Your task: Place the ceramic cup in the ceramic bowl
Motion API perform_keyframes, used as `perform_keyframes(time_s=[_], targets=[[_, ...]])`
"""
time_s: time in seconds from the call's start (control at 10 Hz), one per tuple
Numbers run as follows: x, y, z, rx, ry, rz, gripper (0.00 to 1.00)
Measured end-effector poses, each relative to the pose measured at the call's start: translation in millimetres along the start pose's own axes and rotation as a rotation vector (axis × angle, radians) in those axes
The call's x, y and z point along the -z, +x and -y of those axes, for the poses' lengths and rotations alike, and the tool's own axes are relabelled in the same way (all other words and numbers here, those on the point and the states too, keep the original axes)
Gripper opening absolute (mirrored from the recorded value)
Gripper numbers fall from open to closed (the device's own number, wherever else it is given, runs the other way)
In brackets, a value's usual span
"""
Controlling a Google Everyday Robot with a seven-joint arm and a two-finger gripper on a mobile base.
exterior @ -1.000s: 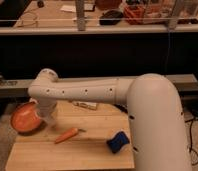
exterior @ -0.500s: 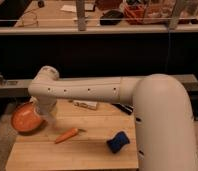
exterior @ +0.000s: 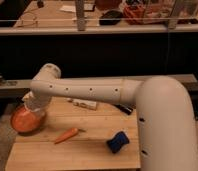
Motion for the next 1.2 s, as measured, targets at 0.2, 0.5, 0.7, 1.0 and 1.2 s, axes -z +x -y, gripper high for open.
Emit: perform_keyframes(time_s=[0.2,0.5,0.7,1.0,1.2], targets=[[-21,-6,18,0.012,-0.018,0.02,0.0],[-43,2,11,0.003,-0.033,0.051,0.0],[-46,0,19,0.006,-0.035,0.054,0.0],[-49,2,22,0.005,-0.025,0.064,0.09],[-51,3,22,0.007,-0.019,0.072,0.28]])
